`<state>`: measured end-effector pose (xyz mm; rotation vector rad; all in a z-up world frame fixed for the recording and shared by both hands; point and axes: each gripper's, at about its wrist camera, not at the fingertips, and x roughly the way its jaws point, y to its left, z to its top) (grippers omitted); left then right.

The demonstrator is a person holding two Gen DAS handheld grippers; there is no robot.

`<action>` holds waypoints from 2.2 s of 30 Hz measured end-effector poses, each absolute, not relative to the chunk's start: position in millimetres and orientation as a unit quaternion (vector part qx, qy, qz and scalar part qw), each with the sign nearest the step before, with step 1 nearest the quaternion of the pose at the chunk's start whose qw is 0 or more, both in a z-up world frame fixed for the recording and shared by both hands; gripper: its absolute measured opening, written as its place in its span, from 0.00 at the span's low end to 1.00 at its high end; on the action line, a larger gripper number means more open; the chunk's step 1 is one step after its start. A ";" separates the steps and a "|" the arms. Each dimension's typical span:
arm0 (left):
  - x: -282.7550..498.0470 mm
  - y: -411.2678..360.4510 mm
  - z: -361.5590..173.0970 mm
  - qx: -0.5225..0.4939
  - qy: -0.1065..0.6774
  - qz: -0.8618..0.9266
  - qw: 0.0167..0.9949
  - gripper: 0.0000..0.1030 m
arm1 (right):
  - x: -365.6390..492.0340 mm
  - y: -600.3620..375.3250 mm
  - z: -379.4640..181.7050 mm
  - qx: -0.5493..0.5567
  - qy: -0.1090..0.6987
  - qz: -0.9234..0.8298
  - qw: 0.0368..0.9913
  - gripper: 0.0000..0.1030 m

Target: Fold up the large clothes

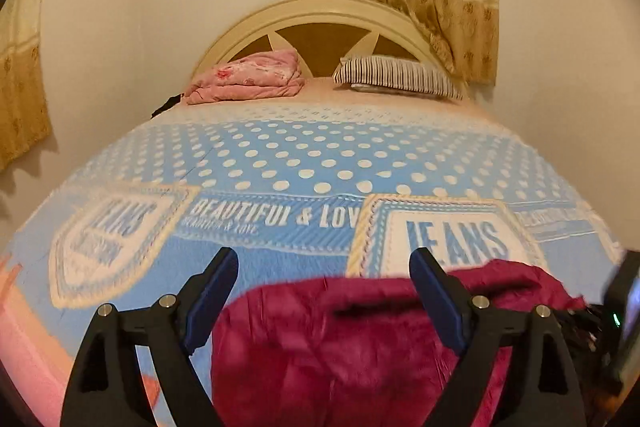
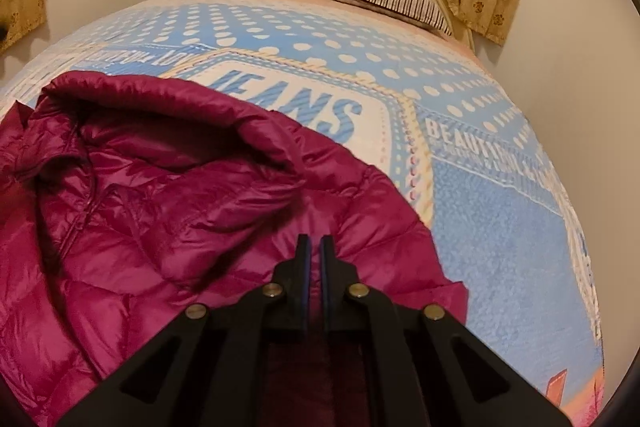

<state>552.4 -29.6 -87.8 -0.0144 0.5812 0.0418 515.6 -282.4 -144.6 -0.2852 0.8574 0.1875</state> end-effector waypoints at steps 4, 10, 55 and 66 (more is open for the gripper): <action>609.7 -25.0 -110.3 -0.020 0.348 0.033 0.937 0.85 | 513.4 -285.4 -140.4 -0.115 0.411 0.107 0.898 0.12; 634.0 -38.9 -165.2 0.037 0.417 0.043 0.907 0.85 | 517.3 -299.3 -115.0 -0.066 0.397 0.095 0.910 0.57; 616.5 -64.9 -221.0 0.013 0.448 -0.008 0.894 0.93 | 556.2 -225.9 -161.2 -0.057 0.435 0.122 0.890 0.41; 619.1 -69.2 -223.6 0.028 0.448 0.003 0.893 0.95 | 555.6 -218.5 -163.3 -0.083 0.433 0.105 0.891 0.41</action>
